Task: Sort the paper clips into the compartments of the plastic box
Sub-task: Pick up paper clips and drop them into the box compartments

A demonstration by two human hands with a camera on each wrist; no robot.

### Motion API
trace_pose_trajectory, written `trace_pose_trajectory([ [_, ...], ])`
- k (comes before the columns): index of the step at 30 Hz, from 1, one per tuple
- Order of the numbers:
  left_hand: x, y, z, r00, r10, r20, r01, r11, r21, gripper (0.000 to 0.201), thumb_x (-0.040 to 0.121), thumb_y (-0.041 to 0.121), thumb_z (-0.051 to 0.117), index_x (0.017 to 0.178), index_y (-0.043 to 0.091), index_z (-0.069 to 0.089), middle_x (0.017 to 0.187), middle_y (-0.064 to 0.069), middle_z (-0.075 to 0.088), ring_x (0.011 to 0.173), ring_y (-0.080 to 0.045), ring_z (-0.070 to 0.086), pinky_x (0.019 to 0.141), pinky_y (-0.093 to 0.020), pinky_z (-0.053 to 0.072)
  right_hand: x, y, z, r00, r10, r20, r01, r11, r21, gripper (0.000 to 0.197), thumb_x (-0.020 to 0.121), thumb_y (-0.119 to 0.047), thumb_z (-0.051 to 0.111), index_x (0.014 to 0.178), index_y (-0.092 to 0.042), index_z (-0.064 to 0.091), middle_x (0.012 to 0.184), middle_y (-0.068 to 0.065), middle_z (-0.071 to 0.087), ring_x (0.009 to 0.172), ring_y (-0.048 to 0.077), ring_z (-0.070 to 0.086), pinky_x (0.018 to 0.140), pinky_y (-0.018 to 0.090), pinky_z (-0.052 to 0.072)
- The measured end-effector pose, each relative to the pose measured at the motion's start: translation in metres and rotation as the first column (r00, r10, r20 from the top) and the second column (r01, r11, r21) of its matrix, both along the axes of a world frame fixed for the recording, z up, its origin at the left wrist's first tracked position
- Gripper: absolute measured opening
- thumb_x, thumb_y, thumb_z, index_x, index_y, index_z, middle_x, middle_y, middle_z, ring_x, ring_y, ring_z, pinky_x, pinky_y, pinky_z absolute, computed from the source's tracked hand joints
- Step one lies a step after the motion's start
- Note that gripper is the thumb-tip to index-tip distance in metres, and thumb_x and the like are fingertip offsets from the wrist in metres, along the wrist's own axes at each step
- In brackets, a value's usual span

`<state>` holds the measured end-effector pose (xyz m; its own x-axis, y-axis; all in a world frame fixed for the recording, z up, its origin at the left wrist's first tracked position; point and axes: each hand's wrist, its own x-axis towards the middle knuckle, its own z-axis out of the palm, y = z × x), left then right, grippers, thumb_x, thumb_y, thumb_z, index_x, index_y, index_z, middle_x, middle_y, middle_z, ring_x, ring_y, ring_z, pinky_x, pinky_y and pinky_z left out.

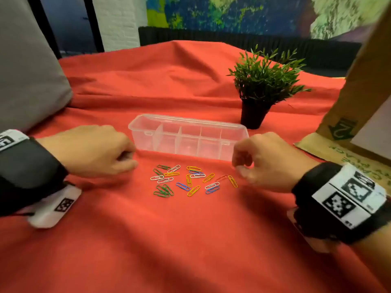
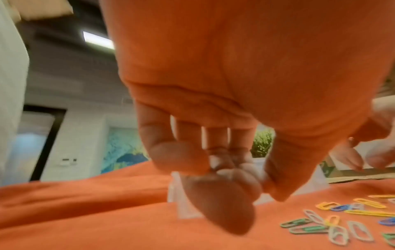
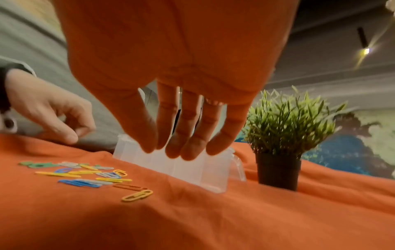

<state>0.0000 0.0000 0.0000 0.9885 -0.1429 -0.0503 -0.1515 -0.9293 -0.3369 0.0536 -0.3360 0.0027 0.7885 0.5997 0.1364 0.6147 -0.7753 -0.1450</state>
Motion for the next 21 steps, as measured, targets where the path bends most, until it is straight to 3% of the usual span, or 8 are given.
trace_pose_trajectory([
  [3,-0.007,0.019,0.005,0.998,0.057,-0.029,-0.059,0.997,-0.055,0.043,0.094,0.057,0.057,0.069,0.022,0.053,0.061,0.007,0.056,0.060,-0.014,0.049,0.069,-0.039,0.048,-0.006,0.009,0.003,0.995,-0.089,-0.053,0.087,0.995,-0.047,0.012,0.068,-0.024,0.056,0.074,-0.024,0.067,0.074,-0.003,0.068,0.075,0.023,0.064,0.070,0.037,0.057],
  [5,-0.012,0.025,0.003,0.993,0.084,-0.085,-0.088,0.995,-0.048,0.042,0.093,0.057,0.057,0.070,0.022,0.054,0.065,0.007,0.057,0.067,-0.018,0.056,0.074,-0.038,0.053,-0.013,0.016,0.001,0.990,-0.117,-0.084,0.107,0.987,-0.123,0.007,0.071,-0.020,0.059,0.071,-0.024,0.064,0.072,-0.006,0.065,0.074,0.022,0.063,0.067,0.030,0.053],
  [7,-0.014,0.027,-0.005,0.992,0.080,-0.094,-0.085,0.995,-0.051,0.040,0.092,0.057,0.056,0.071,0.023,0.055,0.067,0.008,0.058,0.075,-0.022,0.060,0.073,-0.036,0.052,-0.017,0.021,-0.005,0.987,-0.137,-0.087,0.124,0.982,-0.143,0.004,0.069,-0.022,0.061,0.068,-0.024,0.064,0.071,-0.008,0.065,0.075,0.021,0.065,0.066,0.028,0.054],
  [11,-0.014,0.027,-0.007,0.997,0.035,-0.063,-0.044,0.989,-0.142,0.042,0.094,0.055,0.057,0.070,0.020,0.054,0.066,0.006,0.059,0.071,-0.022,0.058,0.074,-0.038,0.054,-0.015,0.028,-0.008,0.982,-0.177,-0.071,0.164,0.972,-0.167,0.011,0.066,-0.019,0.060,0.072,-0.025,0.067,0.080,-0.002,0.072,0.079,0.026,0.071,0.072,0.036,0.062],
  [15,-0.008,0.020,-0.015,0.994,0.017,-0.112,-0.032,0.990,-0.134,0.042,0.096,0.051,0.056,0.069,0.019,0.054,0.066,0.005,0.057,0.073,-0.025,0.056,0.071,-0.035,0.047,-0.013,0.031,-0.008,0.975,-0.209,-0.072,0.192,0.963,-0.192,0.019,0.070,-0.013,0.060,0.078,-0.022,0.074,0.083,0.000,0.074,0.082,0.023,0.071,0.075,0.035,0.061],
  [21,-0.004,0.019,-0.020,0.991,0.004,-0.134,-0.023,0.990,-0.137,0.045,0.100,0.048,0.049,0.066,0.019,0.053,0.093,-0.011,0.078,0.076,-0.031,0.059,0.074,-0.036,0.050,-0.015,0.032,-0.006,0.965,-0.239,-0.108,0.213,0.953,-0.214,0.018,0.071,-0.013,0.059,0.073,-0.026,0.071,0.074,-0.007,0.068,0.079,0.018,0.067,0.077,0.029,0.059],
])
